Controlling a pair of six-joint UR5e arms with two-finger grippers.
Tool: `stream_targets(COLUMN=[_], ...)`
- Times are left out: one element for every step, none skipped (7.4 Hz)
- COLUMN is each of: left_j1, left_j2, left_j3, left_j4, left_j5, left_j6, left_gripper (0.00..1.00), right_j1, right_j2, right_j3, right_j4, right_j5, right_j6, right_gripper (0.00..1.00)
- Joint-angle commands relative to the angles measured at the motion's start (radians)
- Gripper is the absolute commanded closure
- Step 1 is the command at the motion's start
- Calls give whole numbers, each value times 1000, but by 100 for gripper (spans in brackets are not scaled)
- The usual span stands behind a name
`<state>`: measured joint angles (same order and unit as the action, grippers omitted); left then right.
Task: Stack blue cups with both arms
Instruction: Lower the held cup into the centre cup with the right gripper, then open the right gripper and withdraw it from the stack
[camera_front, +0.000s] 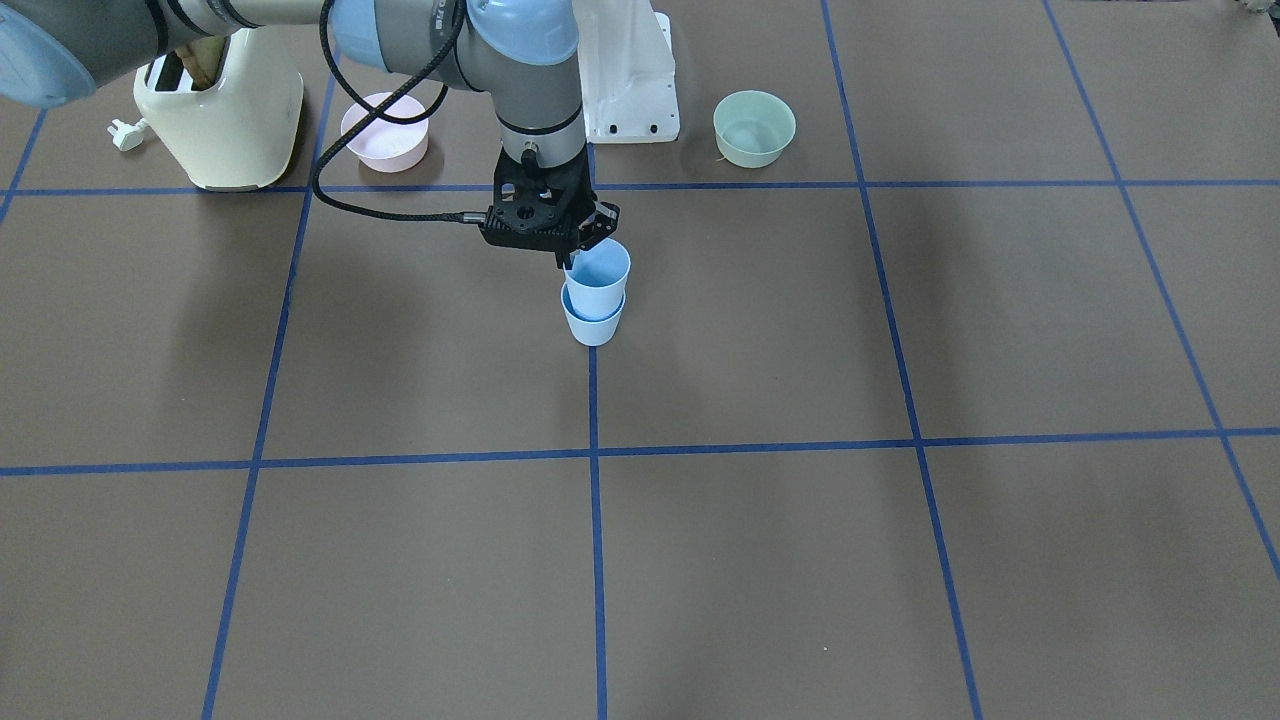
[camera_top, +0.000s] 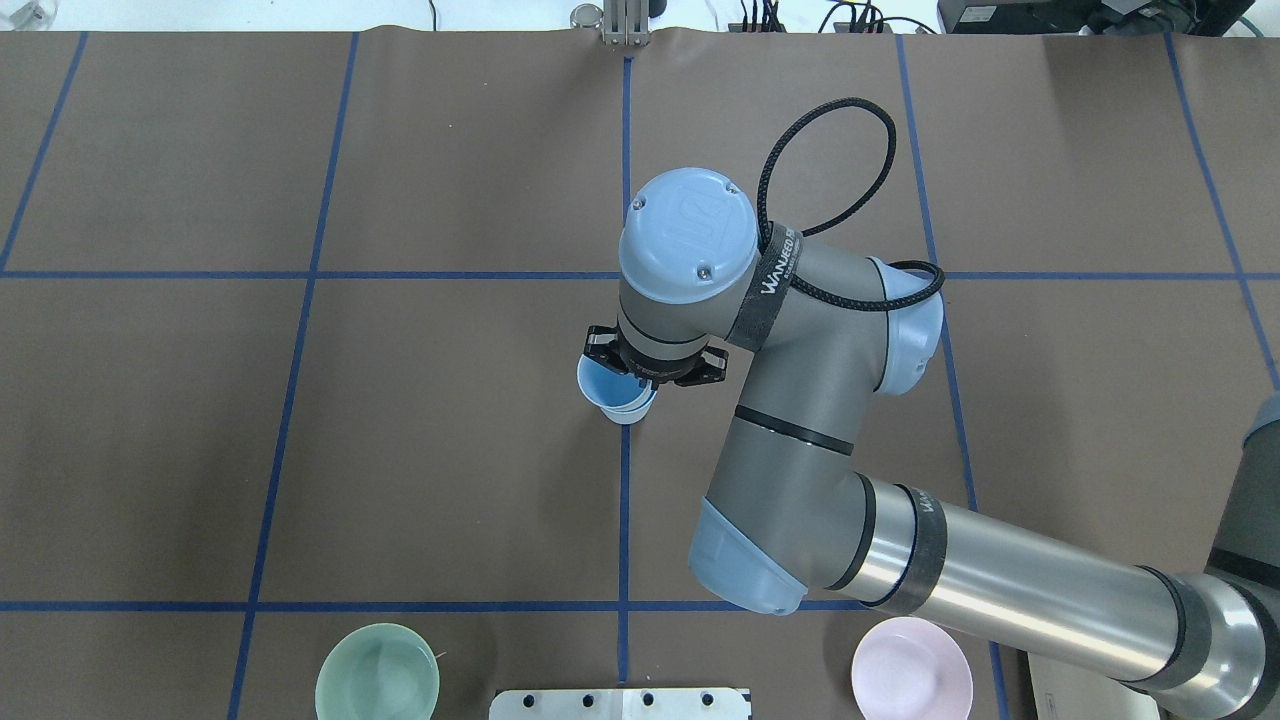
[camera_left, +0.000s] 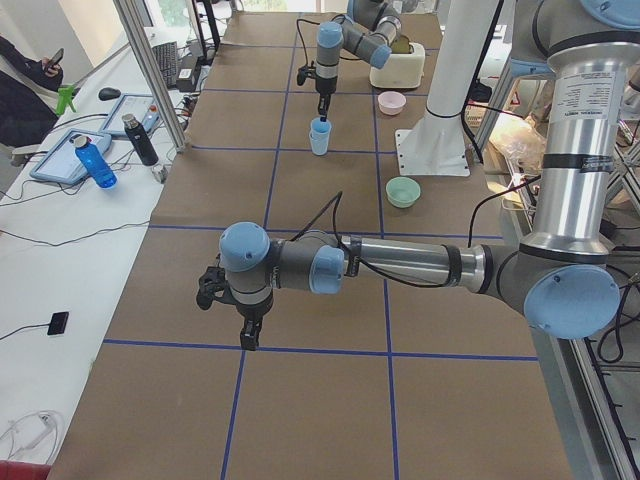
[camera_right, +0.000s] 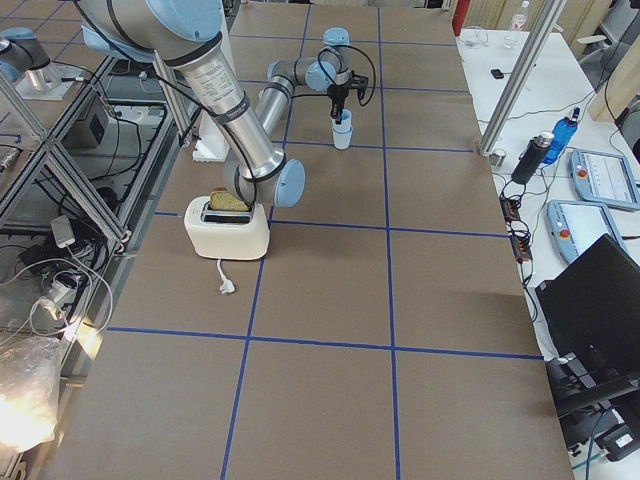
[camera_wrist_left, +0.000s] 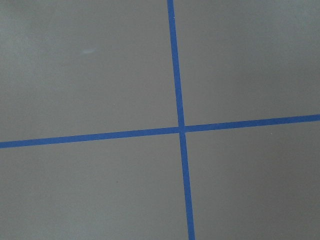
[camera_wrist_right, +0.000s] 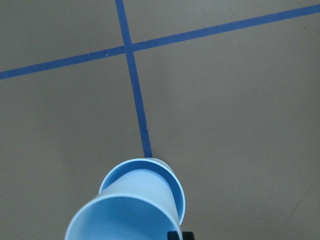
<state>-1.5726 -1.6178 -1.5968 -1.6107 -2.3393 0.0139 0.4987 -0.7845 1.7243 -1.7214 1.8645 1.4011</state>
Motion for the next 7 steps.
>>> stream_targets(left_j1=[0,0,-1,0,0,0,0], left_j2=[-1,-1,-1,-8,1,42,52], left_j3=[0,1,3,30,31,17,2], left_j4=[0,0,8,20,28,17,12], left_j5=[0,0,0,2,-2,-24,-29], left_j6=[0,0,-3,-46,-145,-146,-146], left_gripper=[1,1,1,1,1,1,1], right_j1=[15,52,128,247,383,538,687], right_j2=[-2,-4,-4,-34,-109,-193,-279], right_j3=[20,47,50,52,52,40,9], right_j4=[0,-7,-38,-79,-81,-83,-84], right_j5=[13,31,89,175,246,324,408], right_j6=[-37,-40,-92,-225,-408,-674,-917], right_gripper=[0,0,0,0,0,0,0])
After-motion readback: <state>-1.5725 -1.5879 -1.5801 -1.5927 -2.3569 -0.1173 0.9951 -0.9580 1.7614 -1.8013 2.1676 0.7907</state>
